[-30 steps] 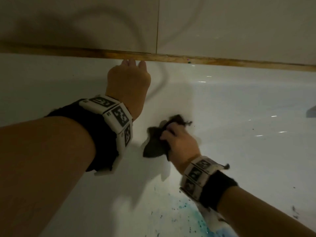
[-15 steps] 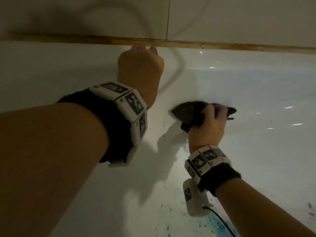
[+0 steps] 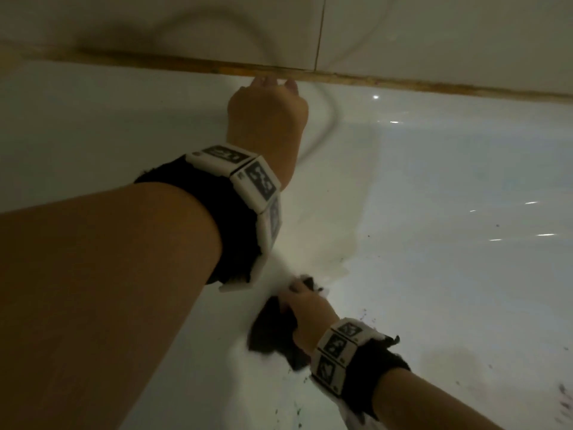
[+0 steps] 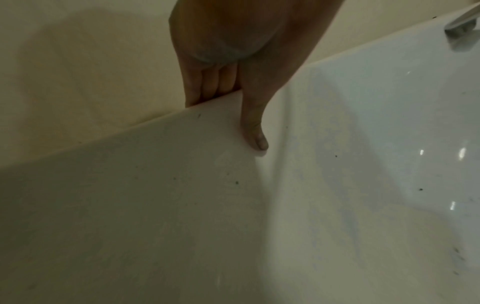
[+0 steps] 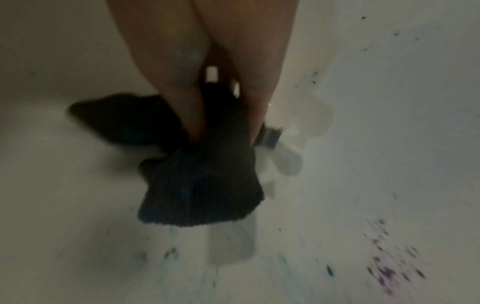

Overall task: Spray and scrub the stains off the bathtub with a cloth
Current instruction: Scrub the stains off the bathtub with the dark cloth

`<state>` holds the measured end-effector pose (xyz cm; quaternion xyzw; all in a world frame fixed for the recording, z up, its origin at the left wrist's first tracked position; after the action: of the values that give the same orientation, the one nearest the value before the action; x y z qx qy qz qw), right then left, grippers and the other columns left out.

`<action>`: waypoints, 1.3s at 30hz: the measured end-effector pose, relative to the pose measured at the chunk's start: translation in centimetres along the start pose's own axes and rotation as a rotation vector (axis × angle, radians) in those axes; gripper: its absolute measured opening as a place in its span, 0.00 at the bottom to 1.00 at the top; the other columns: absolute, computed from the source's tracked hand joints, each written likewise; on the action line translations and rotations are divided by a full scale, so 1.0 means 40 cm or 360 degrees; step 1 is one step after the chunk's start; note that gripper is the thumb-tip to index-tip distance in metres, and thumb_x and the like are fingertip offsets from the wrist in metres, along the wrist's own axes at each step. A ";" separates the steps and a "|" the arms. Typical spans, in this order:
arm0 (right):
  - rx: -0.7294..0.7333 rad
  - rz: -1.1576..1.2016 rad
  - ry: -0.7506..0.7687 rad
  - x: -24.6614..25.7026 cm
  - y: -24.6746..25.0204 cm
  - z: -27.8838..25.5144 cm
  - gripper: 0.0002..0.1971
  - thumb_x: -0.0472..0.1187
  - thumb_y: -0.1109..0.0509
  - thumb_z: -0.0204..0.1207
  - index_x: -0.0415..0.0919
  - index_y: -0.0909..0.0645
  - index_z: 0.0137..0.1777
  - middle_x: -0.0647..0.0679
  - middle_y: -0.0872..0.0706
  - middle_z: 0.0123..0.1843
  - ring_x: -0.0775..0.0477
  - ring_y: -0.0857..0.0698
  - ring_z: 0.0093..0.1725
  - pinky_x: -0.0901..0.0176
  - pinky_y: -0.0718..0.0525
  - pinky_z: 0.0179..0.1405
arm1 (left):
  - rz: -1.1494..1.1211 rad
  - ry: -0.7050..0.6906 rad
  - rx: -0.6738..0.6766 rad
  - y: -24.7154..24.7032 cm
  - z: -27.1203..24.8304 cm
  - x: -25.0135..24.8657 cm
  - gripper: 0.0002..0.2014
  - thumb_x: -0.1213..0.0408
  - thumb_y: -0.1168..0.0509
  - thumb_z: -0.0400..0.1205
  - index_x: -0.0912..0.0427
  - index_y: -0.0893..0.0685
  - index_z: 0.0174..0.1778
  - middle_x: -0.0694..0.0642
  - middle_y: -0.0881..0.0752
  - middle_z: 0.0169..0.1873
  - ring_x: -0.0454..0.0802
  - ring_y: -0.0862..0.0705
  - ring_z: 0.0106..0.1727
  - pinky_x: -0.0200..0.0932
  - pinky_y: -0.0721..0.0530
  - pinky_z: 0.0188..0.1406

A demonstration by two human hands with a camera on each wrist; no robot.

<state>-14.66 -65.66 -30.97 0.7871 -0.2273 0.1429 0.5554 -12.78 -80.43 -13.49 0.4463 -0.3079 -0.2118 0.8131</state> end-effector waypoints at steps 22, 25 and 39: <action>-0.1151 0.0178 0.0037 -0.026 0.249 0.000 0.13 0.32 0.33 0.58 0.36 0.17 0.44 0.37 0.17 0.51 0.36 0.16 0.45 0.62 0.29 0.39 | 0.0007 0.0040 0.0067 0.002 -0.012 0.006 0.29 0.67 0.15 0.50 0.71 0.11 0.47 0.68 0.10 0.37 0.61 0.10 0.38 0.46 0.14 0.29; -0.1643 0.0126 -0.0363 -0.171 0.369 -0.128 0.17 0.36 0.35 0.57 0.35 0.17 0.47 0.33 0.19 0.54 0.34 0.19 0.49 0.56 0.29 0.43 | -0.0019 -0.0018 0.0121 0.002 -0.011 0.003 0.29 0.61 0.15 0.48 0.66 0.10 0.46 0.62 0.10 0.36 0.55 0.10 0.36 0.41 0.14 0.28; -0.1792 0.0162 -0.1244 -0.231 0.312 -0.106 0.20 0.27 0.38 0.69 0.31 0.24 0.62 0.29 0.30 0.69 0.27 0.32 0.69 0.43 0.30 0.63 | 0.0012 0.0024 0.0110 -0.015 -0.009 0.001 0.29 0.53 0.16 0.49 0.60 0.09 0.46 0.57 0.09 0.37 0.49 0.10 0.38 0.38 0.15 0.29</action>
<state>-28.90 -63.35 -23.83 0.3607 -0.4874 -0.2655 0.7496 -12.56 -80.55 -14.16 0.4744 -0.3108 -0.1945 0.8003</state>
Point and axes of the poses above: each hand's wrist, its own z-axis towards the middle knuckle, its own y-axis out of the back of the hand, x = y × z, the point moved 3 cm from there along z, towards the middle knuckle
